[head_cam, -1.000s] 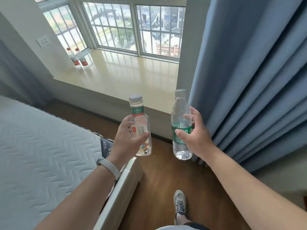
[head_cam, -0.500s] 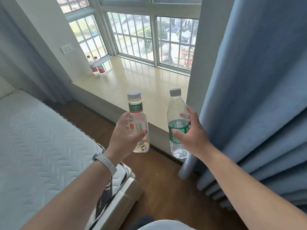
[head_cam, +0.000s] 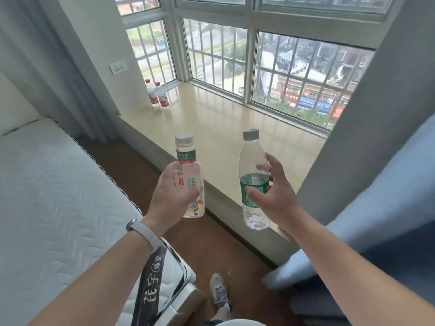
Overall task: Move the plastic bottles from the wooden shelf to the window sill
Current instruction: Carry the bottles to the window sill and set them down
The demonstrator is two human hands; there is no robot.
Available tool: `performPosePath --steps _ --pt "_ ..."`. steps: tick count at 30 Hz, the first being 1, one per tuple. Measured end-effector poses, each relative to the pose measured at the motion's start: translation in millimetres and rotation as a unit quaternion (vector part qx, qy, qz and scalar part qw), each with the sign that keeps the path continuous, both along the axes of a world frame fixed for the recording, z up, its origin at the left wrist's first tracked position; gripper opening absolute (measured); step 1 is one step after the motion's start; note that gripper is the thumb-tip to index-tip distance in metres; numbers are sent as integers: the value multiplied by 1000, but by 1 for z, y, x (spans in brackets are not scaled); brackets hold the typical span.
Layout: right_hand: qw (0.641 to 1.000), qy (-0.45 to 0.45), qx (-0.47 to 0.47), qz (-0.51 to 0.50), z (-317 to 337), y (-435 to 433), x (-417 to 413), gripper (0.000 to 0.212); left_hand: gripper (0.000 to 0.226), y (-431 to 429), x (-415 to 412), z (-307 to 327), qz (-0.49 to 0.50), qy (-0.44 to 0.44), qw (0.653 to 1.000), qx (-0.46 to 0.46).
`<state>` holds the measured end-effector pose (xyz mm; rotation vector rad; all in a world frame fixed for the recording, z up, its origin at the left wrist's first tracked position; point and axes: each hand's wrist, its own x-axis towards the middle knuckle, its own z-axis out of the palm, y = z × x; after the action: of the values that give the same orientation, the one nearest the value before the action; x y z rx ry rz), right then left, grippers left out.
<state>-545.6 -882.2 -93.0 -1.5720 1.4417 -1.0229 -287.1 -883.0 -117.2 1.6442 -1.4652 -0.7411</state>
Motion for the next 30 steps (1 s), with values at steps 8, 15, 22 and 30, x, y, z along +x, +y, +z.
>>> performPosePath --steps 8,15,22,30 --pt "999 40 14 -3 12 -123 47 87 77 -119 45 -14 6 48 999 25" --pt "999 42 12 19 13 -199 98 85 85 -190 93 -13 20 67 997 25" --pt "996 47 13 69 13 -256 153 68 76 -211 142 -10 81 62 995 15" --pt "991 17 33 126 5 -319 207 64 68 -236 184 -18 158 63 985 14"
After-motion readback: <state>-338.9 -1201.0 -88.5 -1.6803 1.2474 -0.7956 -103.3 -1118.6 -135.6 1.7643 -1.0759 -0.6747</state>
